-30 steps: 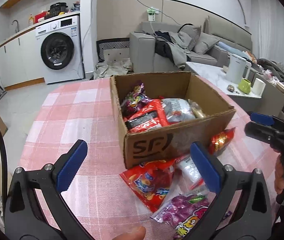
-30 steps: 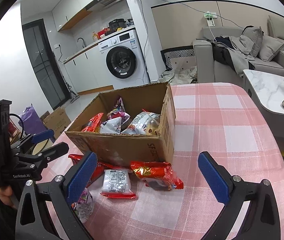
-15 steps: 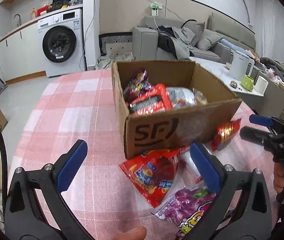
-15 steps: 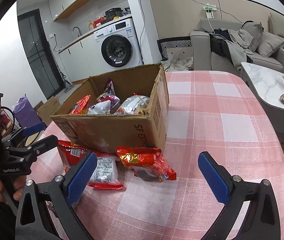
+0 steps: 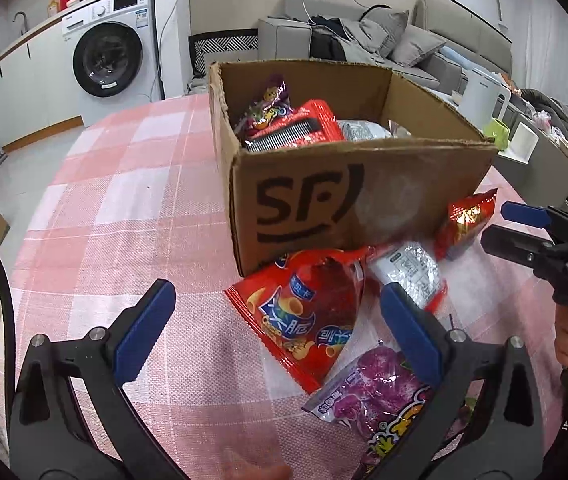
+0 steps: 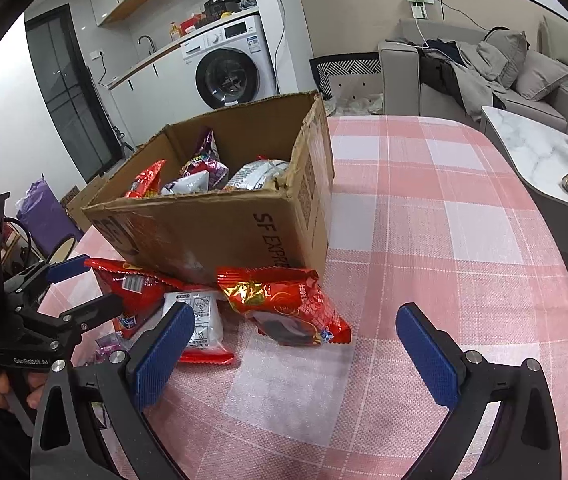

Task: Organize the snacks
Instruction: 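Move both tools back toward the snacks beside the box, then grasp the red-gold packet with the right tool while the left tool grasps the red-blue chip bag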

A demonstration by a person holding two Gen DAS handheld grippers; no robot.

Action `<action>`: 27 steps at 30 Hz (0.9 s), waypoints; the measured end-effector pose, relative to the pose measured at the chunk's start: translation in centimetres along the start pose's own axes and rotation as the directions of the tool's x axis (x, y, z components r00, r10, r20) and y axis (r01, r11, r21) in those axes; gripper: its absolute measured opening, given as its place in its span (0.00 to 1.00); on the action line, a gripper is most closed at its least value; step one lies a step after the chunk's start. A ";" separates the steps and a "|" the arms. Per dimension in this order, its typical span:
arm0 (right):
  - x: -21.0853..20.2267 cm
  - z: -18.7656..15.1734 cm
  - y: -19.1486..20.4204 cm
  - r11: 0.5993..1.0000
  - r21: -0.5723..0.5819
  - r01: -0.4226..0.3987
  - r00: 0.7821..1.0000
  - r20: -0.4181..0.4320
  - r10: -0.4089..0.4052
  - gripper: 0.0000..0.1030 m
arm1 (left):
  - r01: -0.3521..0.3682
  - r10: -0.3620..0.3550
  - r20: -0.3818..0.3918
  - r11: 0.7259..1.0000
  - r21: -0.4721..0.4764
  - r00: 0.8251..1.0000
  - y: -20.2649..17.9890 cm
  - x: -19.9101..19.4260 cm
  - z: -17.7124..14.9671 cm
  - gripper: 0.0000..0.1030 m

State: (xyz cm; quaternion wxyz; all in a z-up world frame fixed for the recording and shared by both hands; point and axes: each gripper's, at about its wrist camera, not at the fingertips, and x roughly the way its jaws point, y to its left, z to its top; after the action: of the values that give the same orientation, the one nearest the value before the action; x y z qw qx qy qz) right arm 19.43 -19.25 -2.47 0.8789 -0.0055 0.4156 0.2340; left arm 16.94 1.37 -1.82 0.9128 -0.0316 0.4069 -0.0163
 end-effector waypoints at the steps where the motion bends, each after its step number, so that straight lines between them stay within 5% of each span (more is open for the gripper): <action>1: 0.2 -0.1 0.0 1.000 0.000 -0.001 1.000 -0.005 0.001 1.00 | 0.001 -0.001 -0.006 1.000 0.002 1.000 0.0 0.2 0.0 0.99; 10: 2.4 -0.6 -0.2 1.000 0.002 0.017 0.998 -0.059 -0.017 0.98 | 0.009 -0.009 -0.027 1.000 0.016 1.000 -0.1 1.4 -0.4 0.99; 17: 3.5 -0.7 0.0 1.000 -0.003 0.016 0.997 -0.074 -0.016 0.83 | 0.029 -0.029 -0.033 1.000 -0.009 0.999 0.6 2.1 -0.3 0.99; 27: 3.3 -0.6 -0.1 1.000 0.010 0.006 0.999 -0.052 -0.005 0.75 | 0.025 -0.027 -0.053 0.999 -0.043 0.998 1.7 3.6 -0.3 0.99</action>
State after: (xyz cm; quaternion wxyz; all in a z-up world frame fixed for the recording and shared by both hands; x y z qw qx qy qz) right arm 20.82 -18.16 -5.28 0.8684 -0.0083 0.4396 0.2293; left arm 19.18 2.90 -4.80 0.9004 -0.0558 0.4310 -0.0202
